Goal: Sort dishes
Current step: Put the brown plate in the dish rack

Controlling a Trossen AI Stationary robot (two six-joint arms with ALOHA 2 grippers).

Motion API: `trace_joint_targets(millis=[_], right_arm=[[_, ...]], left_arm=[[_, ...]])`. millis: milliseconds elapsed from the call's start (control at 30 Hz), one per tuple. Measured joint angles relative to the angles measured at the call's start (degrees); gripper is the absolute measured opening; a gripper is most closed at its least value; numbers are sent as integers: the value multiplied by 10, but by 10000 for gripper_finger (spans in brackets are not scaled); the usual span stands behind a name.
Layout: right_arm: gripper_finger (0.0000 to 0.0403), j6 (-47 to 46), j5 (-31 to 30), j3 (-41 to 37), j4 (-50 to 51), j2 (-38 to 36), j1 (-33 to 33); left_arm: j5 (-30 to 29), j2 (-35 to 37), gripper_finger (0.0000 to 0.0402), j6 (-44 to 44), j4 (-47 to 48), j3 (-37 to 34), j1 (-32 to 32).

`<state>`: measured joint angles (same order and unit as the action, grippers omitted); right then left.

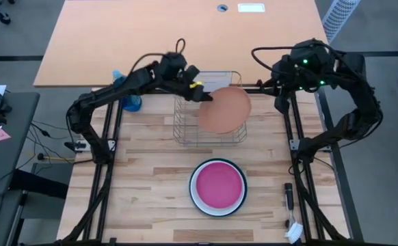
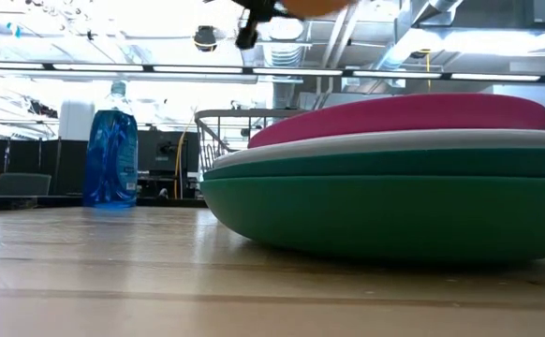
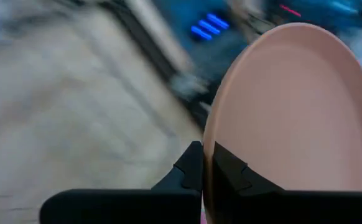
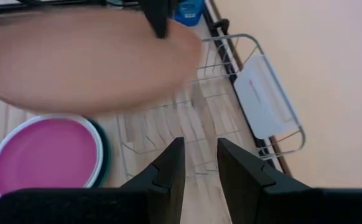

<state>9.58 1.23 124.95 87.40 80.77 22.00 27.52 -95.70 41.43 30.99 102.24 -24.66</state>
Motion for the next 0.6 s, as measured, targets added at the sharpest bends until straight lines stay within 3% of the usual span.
trace_joint_targets(millis=[200,333,433,600], right_arm=[[99,-7,19,0,2,5,0],[99,-34,19,0,20,6,0],[99,-55,19,0,26,4,0],[99,-103,21,0,26,-3,-15]], left_arm=[[228,0,0,8,-10,0,-62],[343,0,0,43,-26,0,-103],[412,0,0,91,-68,0,-125],[421,1,0,123,-73,0,-145]])
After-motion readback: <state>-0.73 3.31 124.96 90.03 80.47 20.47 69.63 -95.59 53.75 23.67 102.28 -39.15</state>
